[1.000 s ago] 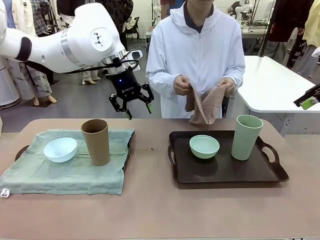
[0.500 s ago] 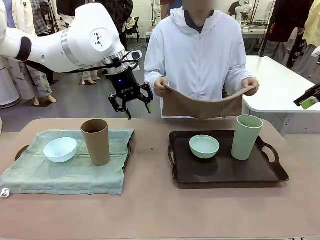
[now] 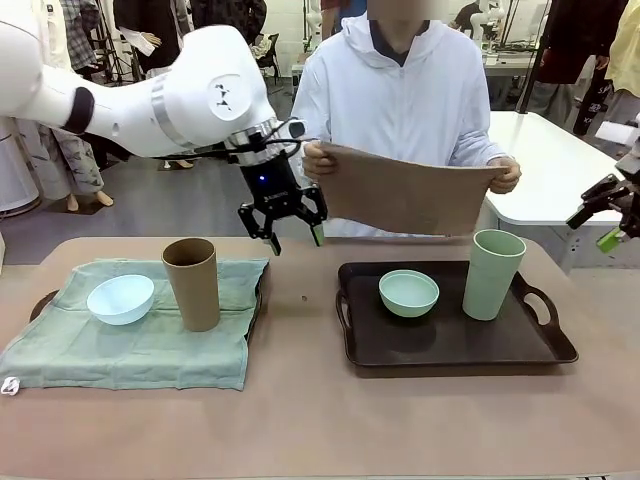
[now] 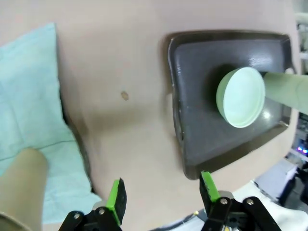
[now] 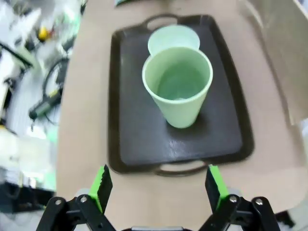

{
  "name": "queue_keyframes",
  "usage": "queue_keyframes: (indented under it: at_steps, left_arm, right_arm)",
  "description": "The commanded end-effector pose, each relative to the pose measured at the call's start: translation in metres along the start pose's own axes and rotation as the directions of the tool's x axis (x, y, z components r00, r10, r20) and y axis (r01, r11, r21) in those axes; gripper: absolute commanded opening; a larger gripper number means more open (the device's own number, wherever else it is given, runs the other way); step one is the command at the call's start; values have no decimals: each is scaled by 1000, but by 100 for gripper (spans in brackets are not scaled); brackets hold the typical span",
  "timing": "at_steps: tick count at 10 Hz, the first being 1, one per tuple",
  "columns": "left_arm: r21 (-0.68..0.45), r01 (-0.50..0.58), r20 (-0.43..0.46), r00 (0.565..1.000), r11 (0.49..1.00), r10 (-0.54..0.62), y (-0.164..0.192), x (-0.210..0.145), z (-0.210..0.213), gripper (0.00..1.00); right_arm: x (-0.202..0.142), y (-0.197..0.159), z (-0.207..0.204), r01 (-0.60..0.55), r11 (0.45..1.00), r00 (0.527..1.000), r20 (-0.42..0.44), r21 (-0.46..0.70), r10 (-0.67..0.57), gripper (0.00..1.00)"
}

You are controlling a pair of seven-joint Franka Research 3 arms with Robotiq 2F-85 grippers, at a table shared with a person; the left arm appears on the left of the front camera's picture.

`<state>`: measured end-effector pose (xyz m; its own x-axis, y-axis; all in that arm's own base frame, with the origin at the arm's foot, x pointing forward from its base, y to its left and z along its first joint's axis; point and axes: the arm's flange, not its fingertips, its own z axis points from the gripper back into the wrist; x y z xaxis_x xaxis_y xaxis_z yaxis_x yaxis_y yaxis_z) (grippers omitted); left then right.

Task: Set up a tray with a mat and arrange the tableware.
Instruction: Pick up the Picnic Bowl and Reusable plastic cup from the Handle tray in front of the human's position and hold them in the air.

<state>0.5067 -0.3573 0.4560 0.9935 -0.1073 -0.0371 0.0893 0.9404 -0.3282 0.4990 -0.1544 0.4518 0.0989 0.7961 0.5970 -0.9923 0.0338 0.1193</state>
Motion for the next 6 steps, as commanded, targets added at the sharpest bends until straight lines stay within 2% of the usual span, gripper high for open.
queue_keyframes:
  at_steps: [1,3,6]
  left_arm:
    - [51,3,24,1000,999,-4,-26,16,-6,81]
    - [58,24,17,1000,998,-25,-47,26,-20,81]
    - [40,6,11,1000,999,-6,-66,45,-43,81]
  right_arm:
    - [-2,-6,-13,-113,993,993,-22,-36,113,100]
    - [6,-15,-28,-200,979,980,-15,-50,199,100]
    - [14,-34,-57,-185,981,981,51,-62,188,100]
